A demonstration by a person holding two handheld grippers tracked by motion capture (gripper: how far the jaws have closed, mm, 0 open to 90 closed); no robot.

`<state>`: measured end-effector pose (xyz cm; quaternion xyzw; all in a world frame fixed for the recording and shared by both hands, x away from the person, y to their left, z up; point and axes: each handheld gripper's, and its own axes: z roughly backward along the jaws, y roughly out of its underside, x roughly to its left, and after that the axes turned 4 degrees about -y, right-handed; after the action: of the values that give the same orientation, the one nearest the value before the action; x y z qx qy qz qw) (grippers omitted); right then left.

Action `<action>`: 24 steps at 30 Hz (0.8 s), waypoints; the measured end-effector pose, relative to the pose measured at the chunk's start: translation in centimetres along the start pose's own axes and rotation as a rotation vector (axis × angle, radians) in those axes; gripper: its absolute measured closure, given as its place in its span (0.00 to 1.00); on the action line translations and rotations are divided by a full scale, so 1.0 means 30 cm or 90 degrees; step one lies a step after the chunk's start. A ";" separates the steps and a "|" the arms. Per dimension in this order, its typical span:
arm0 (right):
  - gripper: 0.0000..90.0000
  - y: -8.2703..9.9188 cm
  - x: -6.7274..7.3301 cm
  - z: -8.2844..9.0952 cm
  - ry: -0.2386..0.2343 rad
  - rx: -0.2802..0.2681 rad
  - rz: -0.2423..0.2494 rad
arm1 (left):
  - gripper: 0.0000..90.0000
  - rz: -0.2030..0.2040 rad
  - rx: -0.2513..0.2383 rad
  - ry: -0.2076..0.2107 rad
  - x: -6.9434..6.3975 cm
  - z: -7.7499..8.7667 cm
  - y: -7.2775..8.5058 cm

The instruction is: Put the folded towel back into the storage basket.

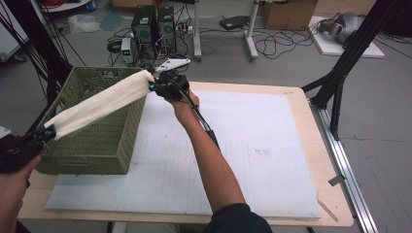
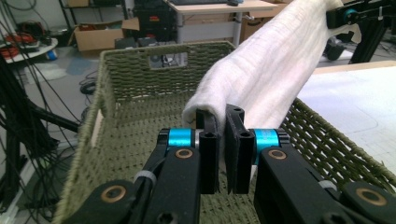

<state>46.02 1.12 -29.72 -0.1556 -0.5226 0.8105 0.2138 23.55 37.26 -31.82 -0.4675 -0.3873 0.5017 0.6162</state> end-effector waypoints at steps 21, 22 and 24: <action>0.89 -0.105 0.074 -0.219 -0.037 0.021 0.028 | 0.94 0.019 0.000 -0.065 0.094 0.090 0.045; 0.89 -0.109 0.077 -0.229 -0.037 0.022 0.031 | 0.94 0.020 0.000 -0.066 0.098 0.093 0.046; 0.89 -0.116 0.083 -0.249 -0.034 0.021 0.031 | 0.94 0.019 0.002 -0.067 0.101 0.094 0.047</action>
<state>48.07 9.47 -29.63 -0.1431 -0.5109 0.8277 0.1828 21.13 40.85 -32.43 -0.4453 -0.4117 0.5354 0.5879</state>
